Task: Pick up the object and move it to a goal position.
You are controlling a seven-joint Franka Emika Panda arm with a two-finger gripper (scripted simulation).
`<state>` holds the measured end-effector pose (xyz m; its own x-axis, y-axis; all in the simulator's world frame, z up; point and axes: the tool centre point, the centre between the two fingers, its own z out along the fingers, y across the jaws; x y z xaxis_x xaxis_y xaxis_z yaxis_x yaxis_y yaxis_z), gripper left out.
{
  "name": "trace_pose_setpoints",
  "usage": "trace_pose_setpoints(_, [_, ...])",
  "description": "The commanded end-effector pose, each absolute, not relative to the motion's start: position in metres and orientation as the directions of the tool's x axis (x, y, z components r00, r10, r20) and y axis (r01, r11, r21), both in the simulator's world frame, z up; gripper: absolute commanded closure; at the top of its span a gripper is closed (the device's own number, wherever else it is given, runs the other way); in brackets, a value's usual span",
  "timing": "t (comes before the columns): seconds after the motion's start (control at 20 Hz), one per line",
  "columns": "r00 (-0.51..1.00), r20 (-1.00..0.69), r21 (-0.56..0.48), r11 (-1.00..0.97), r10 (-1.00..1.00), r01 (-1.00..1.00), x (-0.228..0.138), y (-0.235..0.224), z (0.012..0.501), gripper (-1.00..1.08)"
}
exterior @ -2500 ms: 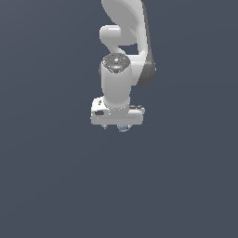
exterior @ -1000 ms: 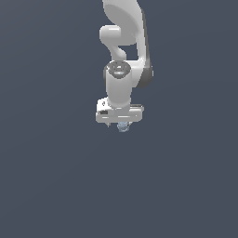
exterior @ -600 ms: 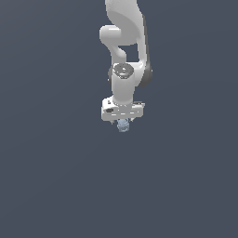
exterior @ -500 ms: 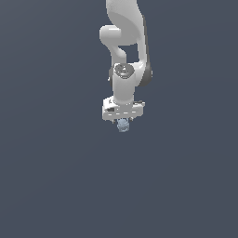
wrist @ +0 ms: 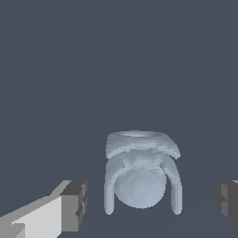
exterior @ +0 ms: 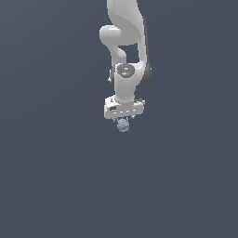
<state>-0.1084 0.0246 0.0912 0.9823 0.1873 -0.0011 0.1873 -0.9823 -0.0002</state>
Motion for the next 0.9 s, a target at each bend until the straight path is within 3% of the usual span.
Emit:
trace_pose_setpoints(0.0, [0.982,-0.001,0.000,-0.982,0.187,0.187,-0.108,0.024,0.091,-0.92])
trace_pose_setpoints(0.85, [0.982,0.000,0.000,-0.982,0.189,0.189,-0.110,0.025,0.041,-0.92])
